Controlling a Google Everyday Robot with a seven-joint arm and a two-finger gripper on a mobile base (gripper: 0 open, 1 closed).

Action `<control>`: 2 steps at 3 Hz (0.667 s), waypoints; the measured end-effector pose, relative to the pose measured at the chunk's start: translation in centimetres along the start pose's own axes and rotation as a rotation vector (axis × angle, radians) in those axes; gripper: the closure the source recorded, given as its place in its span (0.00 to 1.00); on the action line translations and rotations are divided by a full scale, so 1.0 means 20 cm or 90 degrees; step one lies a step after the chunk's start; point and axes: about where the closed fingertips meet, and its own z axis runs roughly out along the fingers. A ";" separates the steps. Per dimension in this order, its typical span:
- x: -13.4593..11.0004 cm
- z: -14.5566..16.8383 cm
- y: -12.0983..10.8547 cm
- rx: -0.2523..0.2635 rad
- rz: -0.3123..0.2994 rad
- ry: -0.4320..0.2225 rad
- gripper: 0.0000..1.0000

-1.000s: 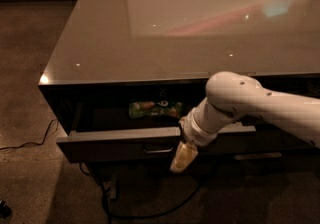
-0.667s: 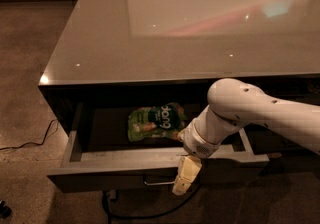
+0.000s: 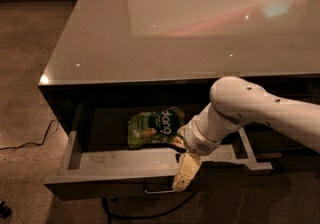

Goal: Open top drawer

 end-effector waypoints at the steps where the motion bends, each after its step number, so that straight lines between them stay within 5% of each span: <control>1: 0.00 0.00 0.00 0.000 0.000 0.000 0.00; 2: -0.02 0.01 0.07 0.010 0.002 0.014 0.00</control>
Offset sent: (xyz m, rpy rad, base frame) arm -0.0320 0.0185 0.0082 -0.0702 -0.0249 -0.0218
